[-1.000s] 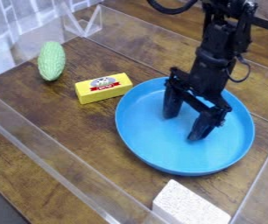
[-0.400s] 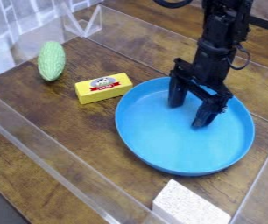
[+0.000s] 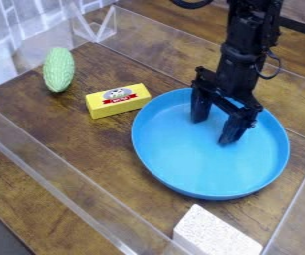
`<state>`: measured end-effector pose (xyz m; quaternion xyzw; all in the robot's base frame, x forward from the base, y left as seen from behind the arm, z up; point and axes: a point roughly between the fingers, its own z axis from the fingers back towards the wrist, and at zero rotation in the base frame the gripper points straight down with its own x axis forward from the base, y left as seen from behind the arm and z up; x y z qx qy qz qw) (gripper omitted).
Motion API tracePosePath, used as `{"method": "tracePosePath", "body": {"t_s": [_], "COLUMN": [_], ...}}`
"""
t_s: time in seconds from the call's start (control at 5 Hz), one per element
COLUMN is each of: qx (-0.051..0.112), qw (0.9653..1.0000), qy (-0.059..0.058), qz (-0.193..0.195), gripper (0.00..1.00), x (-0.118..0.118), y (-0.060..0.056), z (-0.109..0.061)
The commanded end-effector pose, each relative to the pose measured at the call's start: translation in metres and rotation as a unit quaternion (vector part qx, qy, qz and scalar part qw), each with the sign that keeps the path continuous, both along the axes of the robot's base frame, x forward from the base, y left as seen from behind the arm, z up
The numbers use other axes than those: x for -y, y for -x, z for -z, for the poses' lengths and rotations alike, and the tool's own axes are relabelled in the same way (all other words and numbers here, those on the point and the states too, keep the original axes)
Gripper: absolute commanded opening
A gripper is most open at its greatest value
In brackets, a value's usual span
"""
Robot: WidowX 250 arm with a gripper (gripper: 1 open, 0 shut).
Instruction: Remove the green object from inside the blue tray and put it on the table
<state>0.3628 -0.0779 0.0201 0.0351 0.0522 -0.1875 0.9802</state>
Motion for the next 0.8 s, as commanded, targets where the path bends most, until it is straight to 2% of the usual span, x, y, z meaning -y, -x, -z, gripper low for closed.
{"method": "tracePosePath", "body": {"t_s": [0.0,0.6], "qx": [-0.01,-0.016], "qw": [0.9996,0.9986], "qy": [-0.004,-0.001], "qz": [-0.026,-0.05], "gripper": [1.0,1.0], "x": [-0.0155,-0.0121], "y": [0.0019,0.0005], "z": [0.0035,0.0064]}}
